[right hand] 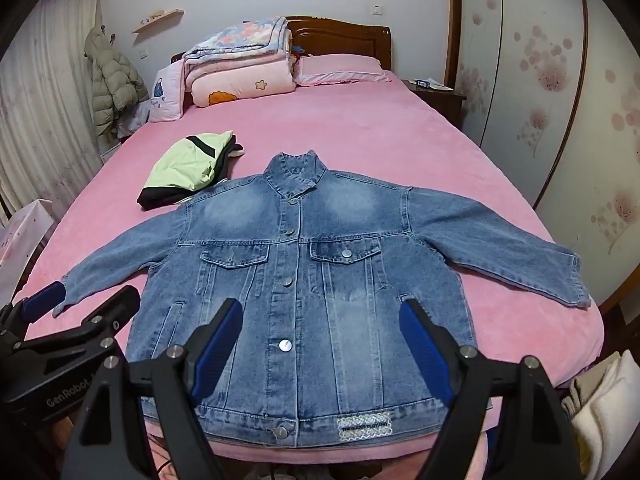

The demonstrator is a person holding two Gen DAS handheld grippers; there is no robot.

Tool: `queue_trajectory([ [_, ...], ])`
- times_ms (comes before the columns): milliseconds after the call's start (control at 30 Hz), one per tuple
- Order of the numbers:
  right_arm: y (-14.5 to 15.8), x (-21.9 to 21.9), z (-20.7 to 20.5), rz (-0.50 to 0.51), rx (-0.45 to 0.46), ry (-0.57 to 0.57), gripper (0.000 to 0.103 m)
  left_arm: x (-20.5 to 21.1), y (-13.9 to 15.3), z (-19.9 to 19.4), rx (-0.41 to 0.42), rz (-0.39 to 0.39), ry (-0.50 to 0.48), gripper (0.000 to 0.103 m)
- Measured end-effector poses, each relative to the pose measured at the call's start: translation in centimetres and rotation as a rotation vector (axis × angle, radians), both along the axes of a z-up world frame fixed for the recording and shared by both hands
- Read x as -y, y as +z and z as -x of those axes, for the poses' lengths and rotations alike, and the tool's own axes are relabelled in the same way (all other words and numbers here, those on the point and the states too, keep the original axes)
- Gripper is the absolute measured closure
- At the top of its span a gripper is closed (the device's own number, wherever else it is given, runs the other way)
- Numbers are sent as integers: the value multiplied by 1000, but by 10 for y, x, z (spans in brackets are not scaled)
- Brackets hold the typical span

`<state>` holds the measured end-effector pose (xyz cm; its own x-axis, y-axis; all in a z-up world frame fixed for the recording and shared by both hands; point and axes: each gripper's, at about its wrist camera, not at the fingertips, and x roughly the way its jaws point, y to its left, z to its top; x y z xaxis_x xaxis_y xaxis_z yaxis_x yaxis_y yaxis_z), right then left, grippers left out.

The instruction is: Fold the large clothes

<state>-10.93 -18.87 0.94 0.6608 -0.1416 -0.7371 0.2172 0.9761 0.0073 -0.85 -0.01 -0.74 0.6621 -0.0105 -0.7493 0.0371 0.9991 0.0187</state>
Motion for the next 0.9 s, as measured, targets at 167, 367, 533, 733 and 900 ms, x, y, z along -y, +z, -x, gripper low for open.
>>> queue_trajectory([
  [167, 1, 4, 1, -9, -3, -7, 22, 3, 2, 0, 5, -5, -2, 0],
  [367, 1, 5, 3, -10, 2, -10, 22, 5, 5, -1, 4, -1, -7, 0],
  [533, 1, 7, 4, -13, 11, -13, 22, 9, 7, -1, 16, -4, -16, 0],
  [733, -1, 15, 8, -33, 19, -25, 22, 15, 8, 2, 30, -6, -32, 0],
  [900, -1, 19, 11, -39, 25, -30, 22, 19, 6, 2, 26, -10, -42, 0],
])
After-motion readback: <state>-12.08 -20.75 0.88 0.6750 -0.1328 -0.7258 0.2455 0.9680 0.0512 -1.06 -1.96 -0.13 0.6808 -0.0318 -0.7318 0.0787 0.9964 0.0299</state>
